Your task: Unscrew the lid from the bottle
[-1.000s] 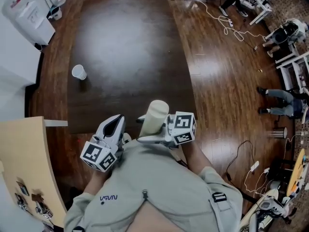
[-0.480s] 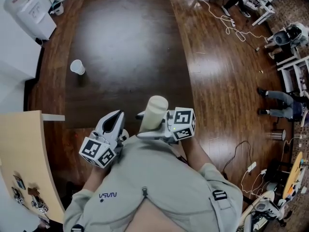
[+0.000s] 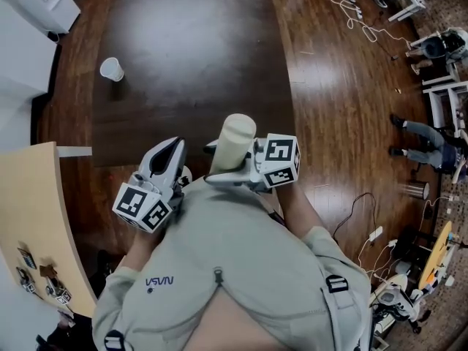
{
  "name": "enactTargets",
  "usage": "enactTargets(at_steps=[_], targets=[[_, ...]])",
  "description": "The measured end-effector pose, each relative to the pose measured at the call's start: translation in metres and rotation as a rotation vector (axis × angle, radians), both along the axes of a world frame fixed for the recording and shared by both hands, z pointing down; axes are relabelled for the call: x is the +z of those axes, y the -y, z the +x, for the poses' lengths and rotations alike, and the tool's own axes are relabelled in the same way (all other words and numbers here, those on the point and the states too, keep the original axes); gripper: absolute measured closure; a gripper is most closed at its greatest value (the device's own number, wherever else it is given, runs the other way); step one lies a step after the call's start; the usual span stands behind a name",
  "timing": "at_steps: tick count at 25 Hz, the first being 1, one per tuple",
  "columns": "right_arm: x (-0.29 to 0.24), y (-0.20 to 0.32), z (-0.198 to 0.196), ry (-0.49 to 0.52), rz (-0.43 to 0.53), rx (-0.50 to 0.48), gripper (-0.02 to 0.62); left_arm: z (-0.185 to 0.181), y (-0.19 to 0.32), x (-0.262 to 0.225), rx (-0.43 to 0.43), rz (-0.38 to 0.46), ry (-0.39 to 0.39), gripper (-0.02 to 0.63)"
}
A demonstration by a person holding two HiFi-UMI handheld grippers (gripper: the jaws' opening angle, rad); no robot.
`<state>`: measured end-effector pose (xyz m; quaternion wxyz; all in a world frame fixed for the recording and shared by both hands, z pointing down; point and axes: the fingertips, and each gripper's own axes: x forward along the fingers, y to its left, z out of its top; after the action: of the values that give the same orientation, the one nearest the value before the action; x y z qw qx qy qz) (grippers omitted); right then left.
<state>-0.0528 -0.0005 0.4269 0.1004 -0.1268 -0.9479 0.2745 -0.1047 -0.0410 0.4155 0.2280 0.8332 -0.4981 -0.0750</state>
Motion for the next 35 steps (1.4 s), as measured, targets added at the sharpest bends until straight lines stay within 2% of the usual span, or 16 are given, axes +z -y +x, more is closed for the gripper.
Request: enactTargets(at_steps=[6, 12, 17, 21, 25, 27, 30, 35], targets=[[0.004, -0.003, -0.002, -0.006, -0.008, -0.021, 0.296, 0.004, 0.003, -0.001, 0.046, 0.009, 0.003, 0.603], [0.007, -0.007, -0.006, -0.017, 0.0, -0.051, 0.296, 0.023, 0.007, -0.018, 0.239, 0.064, -0.062, 0.6], [0.007, -0.013, -0.009, -0.024, 0.01, -0.096, 0.296, 0.037, 0.01, -0.041, 0.492, 0.12, -0.155, 0.463], [0.006, -0.022, -0.011, -0.027, 0.012, -0.152, 0.296, 0.051, 0.006, -0.06, 0.668, 0.169, -0.204, 0.398], [0.008, -0.029, -0.016, -0.042, 0.018, -0.217, 0.296, 0.057, 0.004, -0.063, 0.793, 0.165, -0.251, 0.342], [0.01, -0.032, -0.019, -0.054, 0.015, -0.25, 0.296, 0.058, 0.005, -0.061, 0.839, 0.158, -0.28, 0.317], [0.016, -0.037, -0.023, -0.081, 0.008, -0.305, 0.296, 0.06, 0.005, -0.058, 0.89, 0.152, -0.323, 0.314], [0.024, -0.037, -0.024, -0.124, 0.017, -0.34, 0.296, 0.065, 0.009, -0.054, 0.885, 0.155, -0.305, 0.313]])
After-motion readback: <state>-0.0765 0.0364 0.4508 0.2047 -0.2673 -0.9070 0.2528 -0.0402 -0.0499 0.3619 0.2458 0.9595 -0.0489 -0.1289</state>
